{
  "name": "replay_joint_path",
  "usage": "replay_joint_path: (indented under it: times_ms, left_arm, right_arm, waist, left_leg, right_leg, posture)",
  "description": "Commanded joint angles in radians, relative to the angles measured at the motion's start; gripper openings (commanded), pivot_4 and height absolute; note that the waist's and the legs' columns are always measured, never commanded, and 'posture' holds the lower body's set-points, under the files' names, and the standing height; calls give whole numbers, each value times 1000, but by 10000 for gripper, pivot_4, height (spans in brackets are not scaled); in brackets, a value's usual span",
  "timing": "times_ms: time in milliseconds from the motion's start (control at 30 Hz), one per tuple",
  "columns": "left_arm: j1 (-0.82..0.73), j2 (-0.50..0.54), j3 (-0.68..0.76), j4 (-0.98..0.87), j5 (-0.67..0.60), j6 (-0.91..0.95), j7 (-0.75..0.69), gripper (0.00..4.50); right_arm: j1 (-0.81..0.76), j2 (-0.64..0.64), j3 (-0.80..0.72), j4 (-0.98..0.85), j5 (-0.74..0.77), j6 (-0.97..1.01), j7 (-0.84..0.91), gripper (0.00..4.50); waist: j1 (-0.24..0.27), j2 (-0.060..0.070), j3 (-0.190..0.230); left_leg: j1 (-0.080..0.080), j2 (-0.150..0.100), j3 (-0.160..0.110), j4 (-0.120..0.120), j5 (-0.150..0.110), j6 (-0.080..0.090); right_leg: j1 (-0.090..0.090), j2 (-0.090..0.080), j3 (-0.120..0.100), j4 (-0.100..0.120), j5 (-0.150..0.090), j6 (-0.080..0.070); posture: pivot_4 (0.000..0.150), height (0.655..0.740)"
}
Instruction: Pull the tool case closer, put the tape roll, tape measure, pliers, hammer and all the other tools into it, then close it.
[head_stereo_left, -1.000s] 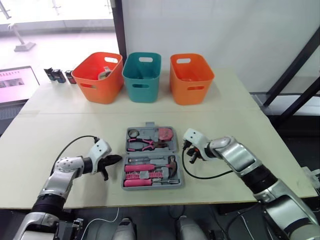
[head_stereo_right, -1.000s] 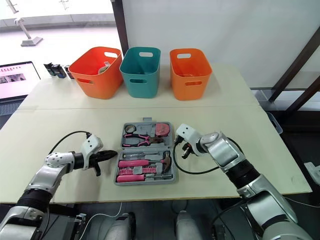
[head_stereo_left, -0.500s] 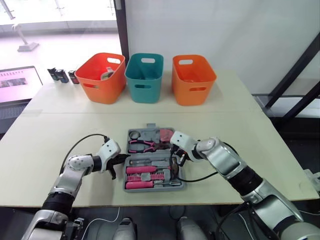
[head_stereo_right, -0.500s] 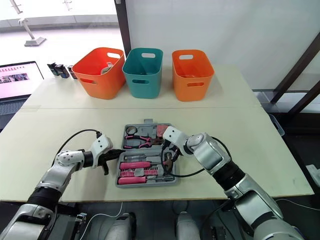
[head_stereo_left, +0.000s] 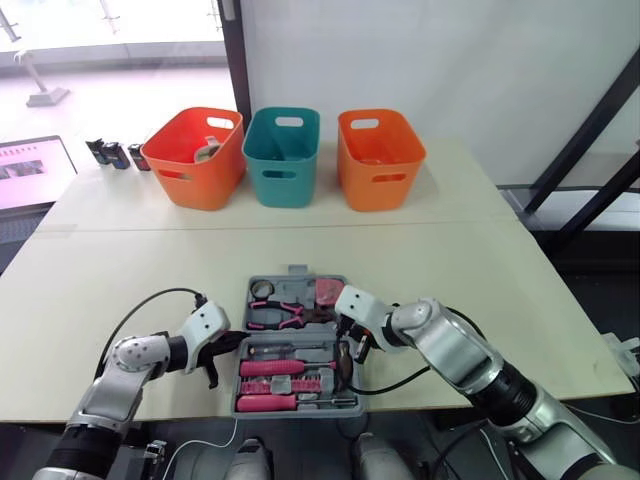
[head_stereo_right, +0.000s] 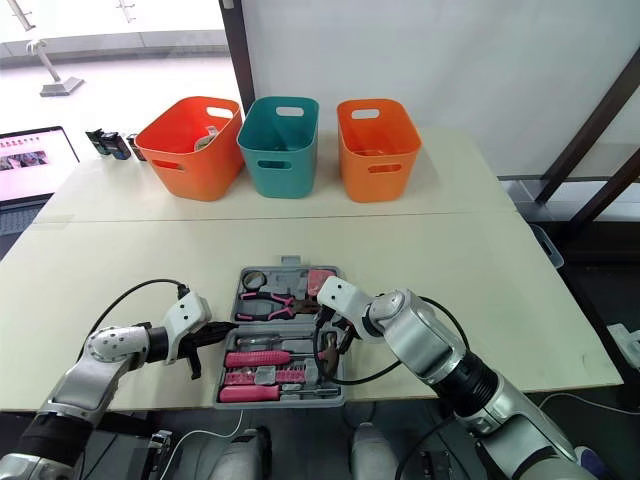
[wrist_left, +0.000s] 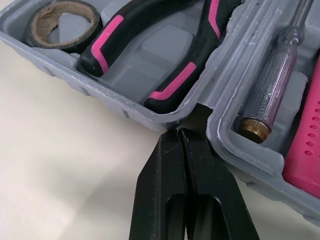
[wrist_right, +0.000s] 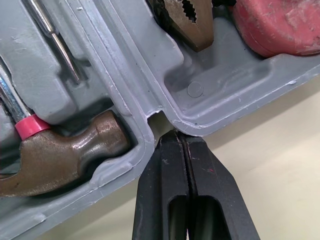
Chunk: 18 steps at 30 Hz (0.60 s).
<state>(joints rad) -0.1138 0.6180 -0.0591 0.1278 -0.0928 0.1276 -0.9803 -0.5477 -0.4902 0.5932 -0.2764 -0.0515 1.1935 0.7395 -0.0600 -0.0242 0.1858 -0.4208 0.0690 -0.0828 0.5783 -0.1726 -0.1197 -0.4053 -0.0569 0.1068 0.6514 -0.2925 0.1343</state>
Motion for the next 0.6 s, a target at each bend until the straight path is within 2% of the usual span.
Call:
replay_joint_path:
  times_ms: [33,600]
  left_arm:
    - [33,-17,-56,-12,0,21,-15,477]
    - [-50,-46,-61,55,15,5,-14,477]
  right_arm:
    - [13,31,19,-76,55,-2,10,0]
    - [-45,72,-20,68,37,-95,-48,0]
  waist:
    - [0,0,0]
    - [-5,0,-1]
  left_leg:
    - [0,0,0,0,0,0]
    - [3,0,0,3,1,0]
  right_leg:
    - [0,0,0,0,0,0]
    - [3,0,0,0,2,-5]
  posture:
    - [1500,7400]
    - [1500,7400]
